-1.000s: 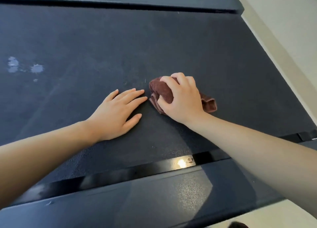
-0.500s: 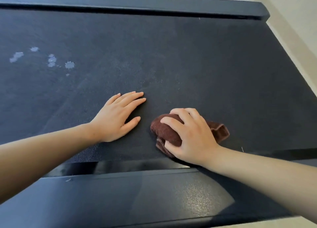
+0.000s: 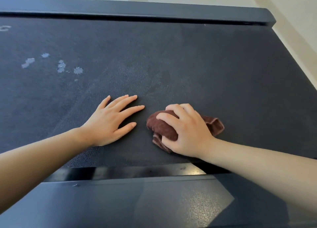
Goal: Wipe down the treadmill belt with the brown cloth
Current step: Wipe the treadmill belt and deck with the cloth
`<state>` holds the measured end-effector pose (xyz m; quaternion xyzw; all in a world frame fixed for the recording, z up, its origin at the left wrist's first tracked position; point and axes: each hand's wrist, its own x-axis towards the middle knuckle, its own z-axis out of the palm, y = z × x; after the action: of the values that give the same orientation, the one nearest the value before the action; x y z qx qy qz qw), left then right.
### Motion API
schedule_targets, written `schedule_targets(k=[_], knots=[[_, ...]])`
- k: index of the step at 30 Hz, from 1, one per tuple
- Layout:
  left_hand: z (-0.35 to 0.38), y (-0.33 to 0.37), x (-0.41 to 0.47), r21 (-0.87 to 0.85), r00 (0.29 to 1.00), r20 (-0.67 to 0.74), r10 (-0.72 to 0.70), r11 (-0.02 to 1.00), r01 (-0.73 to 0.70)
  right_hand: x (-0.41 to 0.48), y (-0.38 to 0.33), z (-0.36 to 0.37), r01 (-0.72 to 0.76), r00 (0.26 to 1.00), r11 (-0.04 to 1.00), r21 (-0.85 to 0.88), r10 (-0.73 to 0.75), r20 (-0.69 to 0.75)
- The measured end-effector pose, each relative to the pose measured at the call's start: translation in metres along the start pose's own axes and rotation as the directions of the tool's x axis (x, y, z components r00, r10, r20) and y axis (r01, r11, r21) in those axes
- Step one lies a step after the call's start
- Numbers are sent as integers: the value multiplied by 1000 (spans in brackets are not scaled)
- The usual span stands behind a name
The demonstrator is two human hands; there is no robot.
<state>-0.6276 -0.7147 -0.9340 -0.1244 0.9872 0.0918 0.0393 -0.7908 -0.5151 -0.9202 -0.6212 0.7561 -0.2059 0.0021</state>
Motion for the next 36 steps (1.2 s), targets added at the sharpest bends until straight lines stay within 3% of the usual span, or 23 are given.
schedule_targets(k=[8,14,21,29,33,36], knots=[[-7,-44,3,-22,993,53,106,994,-105,79,31,17,-173,983,983,-53,169,-74],[-8,-54,9,-8,993,21,120,993,-119,127,30,30,-365,928,928,-70,357,-109],[-15,-103,57,18,983,-35,180,984,-179,89,12,33,-336,934,937,-95,319,-162],[-25,-135,166,-50,992,-124,-18,999,12,167,32,47,-573,805,814,-98,535,-258],[-25,-155,188,-117,962,-193,-193,978,173,206,61,52,-579,795,811,-81,540,-277],[-21,-157,190,-138,936,-258,-238,968,208,225,77,56,-520,828,852,-63,485,-282]])
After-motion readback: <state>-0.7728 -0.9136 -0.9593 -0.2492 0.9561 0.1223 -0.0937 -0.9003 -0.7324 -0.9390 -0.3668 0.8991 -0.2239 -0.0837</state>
